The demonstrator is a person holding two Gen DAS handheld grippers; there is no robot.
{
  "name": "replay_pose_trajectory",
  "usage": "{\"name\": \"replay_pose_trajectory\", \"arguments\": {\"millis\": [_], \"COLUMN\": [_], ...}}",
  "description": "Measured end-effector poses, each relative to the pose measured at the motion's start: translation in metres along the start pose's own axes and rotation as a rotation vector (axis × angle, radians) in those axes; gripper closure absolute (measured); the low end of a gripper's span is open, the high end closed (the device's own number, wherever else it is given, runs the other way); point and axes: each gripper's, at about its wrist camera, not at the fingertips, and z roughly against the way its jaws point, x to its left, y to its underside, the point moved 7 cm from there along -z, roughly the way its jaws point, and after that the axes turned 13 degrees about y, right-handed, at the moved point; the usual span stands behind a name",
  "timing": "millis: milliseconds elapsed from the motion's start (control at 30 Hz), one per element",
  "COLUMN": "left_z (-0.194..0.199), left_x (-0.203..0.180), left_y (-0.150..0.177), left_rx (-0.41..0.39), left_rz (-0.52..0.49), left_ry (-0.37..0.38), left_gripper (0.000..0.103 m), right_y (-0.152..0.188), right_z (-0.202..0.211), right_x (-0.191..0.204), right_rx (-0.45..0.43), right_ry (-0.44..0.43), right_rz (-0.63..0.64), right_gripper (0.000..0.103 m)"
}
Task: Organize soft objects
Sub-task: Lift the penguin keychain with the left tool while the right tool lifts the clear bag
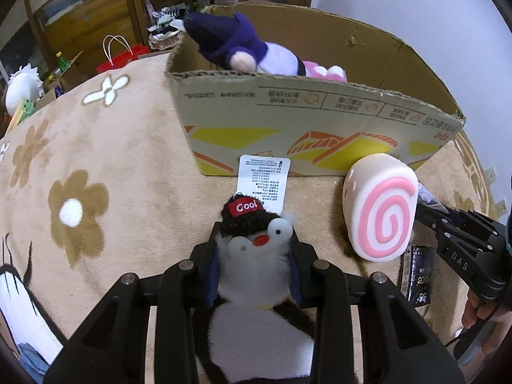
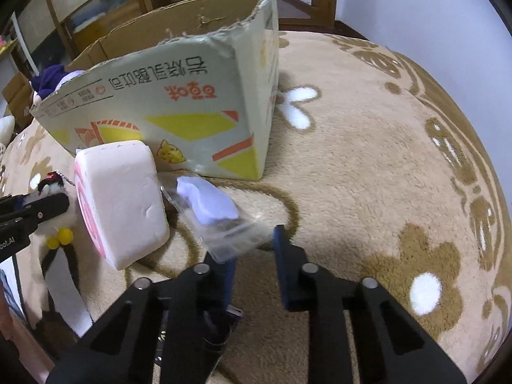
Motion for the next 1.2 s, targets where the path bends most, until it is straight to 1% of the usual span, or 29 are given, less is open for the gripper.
{"name": "replay_pose_trajectory", "arguments": {"millis": [167, 267, 333, 367, 400, 433, 533, 633, 667, 700, 733, 767, 833, 867, 900, 933, 1000, 1100, 1200], "left_z": [0.006, 0.011, 0.011, 0.010, 0.010, 0.010, 0.009, 0.011, 0.011, 0.012, 0.013, 0.013, 0.017, 0.018, 0.021, 0.025, 0.033, 0.047, 0.061], "left_x": [0.000, -0.007, -0.008, -0.006, -0.005, -0.005, 0.001, 0.002, 0.003, 0.002, 0.002, 0.002, 0.000, 0.000, -0.001, -0.003, -0.005, -0.011, -0.017], "left_y": [0.001, 0.005, 0.006, 0.004, 0.004, 0.003, -0.001, -0.002, -0.002, -0.003, -0.003, -0.003, -0.004, -0.004, -0.005, -0.005, -0.007, -0.009, -0.012], "left_rx": [-0.007, -0.011, -0.013, -0.014, -0.016, -0.017, -0.027, -0.035, -0.037, -0.041, -0.045, -0.048, -0.065, -0.071, -0.085, -0.102, -0.135, -0.193, -0.255], "left_rz": [-0.001, -0.002, -0.001, 0.001, 0.004, 0.008, 0.015, 0.013, 0.013, 0.012, 0.010, 0.008, -0.003, -0.007, -0.013, -0.020, -0.033, -0.056, -0.088], "left_ry": [-0.008, -0.010, -0.009, -0.009, -0.008, -0.006, -0.002, 0.006, 0.007, 0.011, 0.011, 0.010, 0.007, 0.005, 0.002, 0.001, -0.001, -0.003, -0.011], "left_gripper": [0.070, 0.070, 0.070, 0.070, 0.070, 0.070, 0.070, 0.070, 0.070, 0.070, 0.070, 0.070, 0.070, 0.070, 0.070, 0.070, 0.070, 0.070, 0.070], "right_y": [-0.002, -0.004, -0.004, -0.005, -0.005, -0.007, -0.012, -0.017, -0.019, -0.020, -0.020, -0.020, -0.018, -0.017, -0.017, -0.018, -0.019, -0.019, -0.018], "right_z": [0.001, 0.006, 0.010, 0.010, 0.011, 0.011, 0.013, 0.017, 0.017, 0.016, 0.015, 0.014, 0.014, 0.016, 0.017, 0.018, 0.022, 0.031, 0.044], "right_x": [0.005, 0.012, 0.017, 0.018, 0.019, 0.020, 0.020, 0.023, 0.024, 0.025, 0.027, 0.030, 0.033, 0.034, 0.033, 0.032, 0.028, 0.022, 0.016], "right_rx": [-0.004, -0.024, -0.040, -0.045, -0.048, -0.054, -0.082, -0.104, -0.104, -0.103, -0.100, -0.095, -0.097, -0.098, -0.098, -0.097, -0.102, -0.117, -0.136], "right_ry": [-0.024, -0.032, -0.033, -0.034, -0.037, -0.045, -0.034, -0.054, -0.060, -0.066, -0.072, -0.073, -0.066, -0.067, -0.072, -0.082, -0.078, -0.079, -0.098], "right_rz": [0.016, 0.051, 0.066, 0.069, 0.069, 0.071, 0.080, 0.078, 0.081, 0.089, 0.100, 0.112, 0.135, 0.135, 0.129, 0.116, 0.099, 0.075, 0.038], "right_gripper": [0.082, 0.078, 0.066, 0.055, 0.053, 0.053, 0.053, 0.053, 0.055, 0.064, 0.071, 0.073, 0.076, 0.079, 0.082, 0.083, 0.087, 0.091, 0.092]}}
